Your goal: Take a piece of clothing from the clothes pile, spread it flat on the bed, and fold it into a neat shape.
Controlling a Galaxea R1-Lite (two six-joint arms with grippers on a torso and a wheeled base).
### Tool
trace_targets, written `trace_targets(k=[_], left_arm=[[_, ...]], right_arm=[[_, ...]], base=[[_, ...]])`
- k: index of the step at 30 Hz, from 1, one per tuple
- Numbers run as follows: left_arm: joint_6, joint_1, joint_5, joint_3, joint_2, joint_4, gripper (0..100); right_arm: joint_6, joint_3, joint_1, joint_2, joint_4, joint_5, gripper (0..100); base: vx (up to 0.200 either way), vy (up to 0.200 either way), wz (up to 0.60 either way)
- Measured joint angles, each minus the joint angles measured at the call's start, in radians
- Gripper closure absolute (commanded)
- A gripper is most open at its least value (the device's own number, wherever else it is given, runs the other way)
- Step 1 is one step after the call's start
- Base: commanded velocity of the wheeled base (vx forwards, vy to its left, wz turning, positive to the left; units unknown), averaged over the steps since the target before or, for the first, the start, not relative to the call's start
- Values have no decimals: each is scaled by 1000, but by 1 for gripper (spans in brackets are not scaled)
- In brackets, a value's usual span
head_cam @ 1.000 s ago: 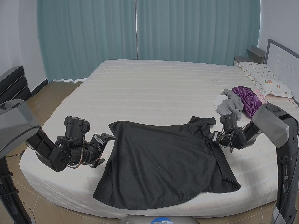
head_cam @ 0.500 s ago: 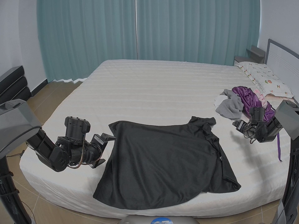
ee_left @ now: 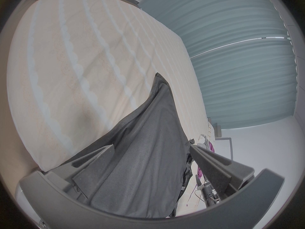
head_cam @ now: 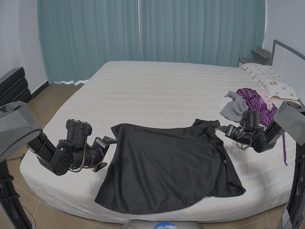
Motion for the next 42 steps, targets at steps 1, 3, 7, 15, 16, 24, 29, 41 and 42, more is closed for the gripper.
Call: trace_targets(k=[1,3,7,15,16,24,29,41,42], left_arm=[[0,0,0,0,0,0,0],[0,0,0,0,0,0,0],[0,1,0,1,0,0,0],[0,1,0,1,-1,0,0],[1,0,0,1,-1,0,0],[1,0,0,0,-1,0,0],[1,0,0,0,-1,0,0],[1,1,0,0,-2,0,0],[1,0,0,0,-2,0,0]], right_arm=[[-2,0,19,0,2,0,0],[-8,-3,44,5,6,-1,0],[-21,-7,64,17,10,-5,0],[-87,15,67,40,11,-15,100],[-89,19,67,42,13,-16,100],[-95,14,46,45,21,-43,100],[-95,3,20,39,18,-60,100],[-90,-40,-96,68,-22,-71,100],[-86,-46,-103,76,-30,-69,100]], base=[[0,0,0],[0,0,0],[0,0,0],[0,0,0],[0,0,0],[0,0,0],[0,0,0],[0,0,0],[0,0,0]])
